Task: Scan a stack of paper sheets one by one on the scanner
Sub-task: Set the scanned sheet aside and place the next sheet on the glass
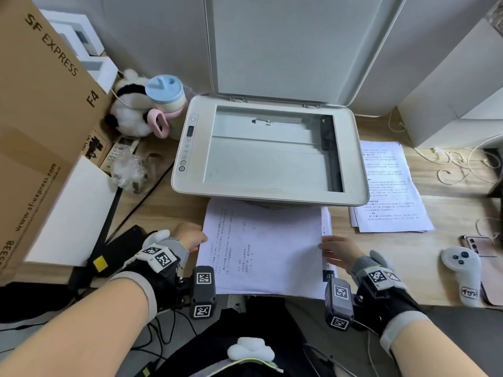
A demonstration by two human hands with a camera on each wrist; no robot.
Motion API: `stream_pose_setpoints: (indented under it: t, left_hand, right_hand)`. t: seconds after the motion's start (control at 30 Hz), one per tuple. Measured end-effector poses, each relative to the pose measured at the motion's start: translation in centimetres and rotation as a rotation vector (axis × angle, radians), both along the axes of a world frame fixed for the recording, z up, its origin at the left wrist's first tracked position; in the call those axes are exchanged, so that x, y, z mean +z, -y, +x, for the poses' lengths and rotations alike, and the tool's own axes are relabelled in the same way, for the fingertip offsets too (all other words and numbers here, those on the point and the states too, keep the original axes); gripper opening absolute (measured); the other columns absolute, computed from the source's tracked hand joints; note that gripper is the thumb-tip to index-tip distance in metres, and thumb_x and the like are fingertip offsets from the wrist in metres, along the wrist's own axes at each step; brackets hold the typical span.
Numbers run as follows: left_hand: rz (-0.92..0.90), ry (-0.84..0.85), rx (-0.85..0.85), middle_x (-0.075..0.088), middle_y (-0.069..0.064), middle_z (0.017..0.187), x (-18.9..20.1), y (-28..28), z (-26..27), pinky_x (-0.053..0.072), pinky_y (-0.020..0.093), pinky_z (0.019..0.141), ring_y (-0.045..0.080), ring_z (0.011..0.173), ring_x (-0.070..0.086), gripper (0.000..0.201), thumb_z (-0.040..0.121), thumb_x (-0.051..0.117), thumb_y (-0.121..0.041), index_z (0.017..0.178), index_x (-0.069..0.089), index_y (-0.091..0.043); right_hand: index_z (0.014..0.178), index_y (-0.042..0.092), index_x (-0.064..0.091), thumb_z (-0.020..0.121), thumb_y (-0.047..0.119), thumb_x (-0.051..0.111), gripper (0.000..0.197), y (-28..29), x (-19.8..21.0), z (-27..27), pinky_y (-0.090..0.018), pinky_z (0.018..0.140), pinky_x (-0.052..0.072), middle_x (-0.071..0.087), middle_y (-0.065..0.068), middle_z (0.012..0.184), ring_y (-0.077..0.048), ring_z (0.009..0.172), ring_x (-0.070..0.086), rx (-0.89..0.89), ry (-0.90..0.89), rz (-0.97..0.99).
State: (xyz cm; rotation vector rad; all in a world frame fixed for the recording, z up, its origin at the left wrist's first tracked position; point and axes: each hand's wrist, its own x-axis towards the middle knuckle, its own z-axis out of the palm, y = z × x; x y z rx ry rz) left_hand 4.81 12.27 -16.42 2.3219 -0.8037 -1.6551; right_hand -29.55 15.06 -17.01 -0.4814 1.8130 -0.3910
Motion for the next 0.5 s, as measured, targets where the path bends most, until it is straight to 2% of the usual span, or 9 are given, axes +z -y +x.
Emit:
stream_pose_setpoints:
  t: [0.07,0.1,0.17,0.27,0.33,0.43,0.5]
  left_hand:
    - [0.023,-0.070,0.013,0.058,0.014,0.118,0.0,-0.3,0.1,0.044,0.029,0.085,0.022,0.104,0.052,0.040,0.085,0.054,0.008,0.123,0.056,-0.004]
    - [0.052,-0.119,0.018,0.060,0.014,0.117,0.0,-0.4,0.2,0.044,0.030,0.086,0.022,0.102,0.052,0.039,0.085,0.053,0.009,0.121,0.058,-0.004]
    - [0.073,-0.195,0.015,0.064,0.015,0.118,0.3,-0.6,0.2,0.045,0.032,0.091,0.023,0.101,0.056,0.036,0.086,0.050,0.011,0.117,0.061,-0.004]
    - [0.052,-0.223,-0.006,0.066,0.014,0.111,0.5,-0.6,0.3,0.048,0.034,0.090,0.026,0.103,0.059,0.028,0.086,0.049,0.013,0.107,0.062,-0.002]
    - [0.056,-0.222,-0.051,0.065,0.015,0.106,1.0,-0.6,0.3,0.049,0.036,0.090,0.028,0.102,0.060,0.018,0.086,0.051,0.011,0.096,0.058,-0.002]
    - [0.027,-0.278,-0.177,0.066,0.014,0.102,2.0,-0.1,0.3,0.049,0.038,0.094,0.026,0.098,0.060,0.022,0.089,0.049,0.008,0.097,0.064,-0.006]
    - [-0.003,-0.384,-0.235,0.067,0.014,0.104,3.5,0.6,0.1,0.052,0.035,0.091,0.023,0.093,0.061,0.031,0.093,0.044,0.006,0.095,0.070,-0.012]
  right_hand:
    - [0.076,0.008,0.055,0.087,-0.010,0.051,0.022,-0.2,-0.2,0.1,-0.018,0.050,0.049,0.057,-0.007,0.074,-0.018,0.064,0.054,-0.004,0.050,-0.001]
    - [0.080,0.006,0.056,0.087,-0.011,0.050,0.019,-0.4,-0.3,0.1,-0.019,0.051,0.050,0.057,-0.009,0.076,-0.020,0.064,0.054,-0.017,0.069,-0.001]
    - [0.089,0.002,0.058,0.087,-0.012,0.049,0.016,-0.8,-0.5,0.0,-0.021,0.052,0.052,0.060,-0.011,0.080,-0.022,0.067,0.056,-0.054,0.094,-0.014]
    - [0.087,0.000,0.060,0.087,-0.012,0.047,0.018,-1.2,-0.4,-0.2,-0.022,0.049,0.053,0.066,-0.010,0.076,-0.023,0.064,0.058,-0.149,0.153,-0.055]
    - [0.089,0.001,0.060,0.088,-0.012,0.045,0.020,-1.2,0.1,-0.4,-0.022,0.048,0.054,0.067,-0.008,0.070,-0.020,0.059,0.061,-0.193,0.179,-0.066]
    - [0.096,0.003,0.053,0.091,-0.008,0.044,0.015,-1.3,1.2,-1.5,-0.025,0.052,0.052,0.059,-0.007,0.078,-0.017,0.063,0.058,-0.205,0.135,-0.123]
    - [0.094,0.010,0.055,0.090,-0.006,0.048,0.018,-1.0,2.4,-2.6,-0.020,0.059,0.050,0.055,-0.001,0.081,-0.003,0.063,0.060,-0.099,0.035,-0.249]
